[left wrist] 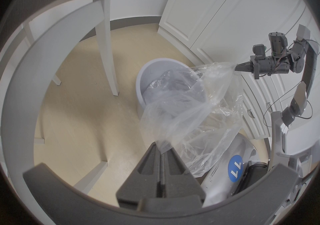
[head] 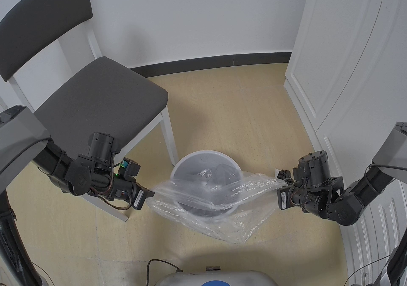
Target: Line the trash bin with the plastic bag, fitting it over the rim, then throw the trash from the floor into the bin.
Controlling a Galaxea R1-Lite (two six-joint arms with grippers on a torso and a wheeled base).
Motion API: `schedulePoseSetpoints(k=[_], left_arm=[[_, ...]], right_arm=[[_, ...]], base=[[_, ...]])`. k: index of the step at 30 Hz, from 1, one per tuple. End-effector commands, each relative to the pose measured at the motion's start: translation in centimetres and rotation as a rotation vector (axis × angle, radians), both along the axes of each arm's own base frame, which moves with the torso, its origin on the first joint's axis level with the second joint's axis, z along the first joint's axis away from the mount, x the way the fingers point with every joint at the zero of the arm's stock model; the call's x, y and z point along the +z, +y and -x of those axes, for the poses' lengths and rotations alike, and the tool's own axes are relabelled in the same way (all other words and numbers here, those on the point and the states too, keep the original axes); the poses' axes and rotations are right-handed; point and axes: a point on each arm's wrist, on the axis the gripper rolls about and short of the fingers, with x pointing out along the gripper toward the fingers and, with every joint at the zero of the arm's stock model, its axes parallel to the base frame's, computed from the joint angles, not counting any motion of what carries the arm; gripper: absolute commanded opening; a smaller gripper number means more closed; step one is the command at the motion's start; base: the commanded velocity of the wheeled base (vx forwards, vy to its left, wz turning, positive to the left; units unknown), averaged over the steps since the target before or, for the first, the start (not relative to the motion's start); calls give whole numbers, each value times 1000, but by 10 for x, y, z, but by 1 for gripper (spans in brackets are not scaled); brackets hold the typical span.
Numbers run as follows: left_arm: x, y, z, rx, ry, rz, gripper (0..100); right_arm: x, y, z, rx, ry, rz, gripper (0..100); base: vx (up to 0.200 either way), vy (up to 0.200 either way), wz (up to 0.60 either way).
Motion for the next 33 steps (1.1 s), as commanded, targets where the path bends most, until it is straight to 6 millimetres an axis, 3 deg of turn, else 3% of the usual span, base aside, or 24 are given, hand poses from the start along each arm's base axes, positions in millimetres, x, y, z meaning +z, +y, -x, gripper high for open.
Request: schedulePoseSetpoints(k=[1,6,15,24,33], left_arm=[[7,-1,2,-4,-17,6,0],[3,-2,2,-8,-6,2,0],[-32,-8,-16,-8,19,-7,0],[-66,4,-39,44,-75,13,0],[-56,18,-46,77,-114,25,0]], right_arm=[[3,-2,4,5,-2,3,0],[-1,-3,6,13,13,16,0],[-37,7,-14,12,16,36,0],[-64,15,-29,11,-70,-6,0],[-68,15,-36,0,-81,-14,0]], base=[[0,0,0],[0,0,0],[0,0,0],[0,0,0],[0,0,0]])
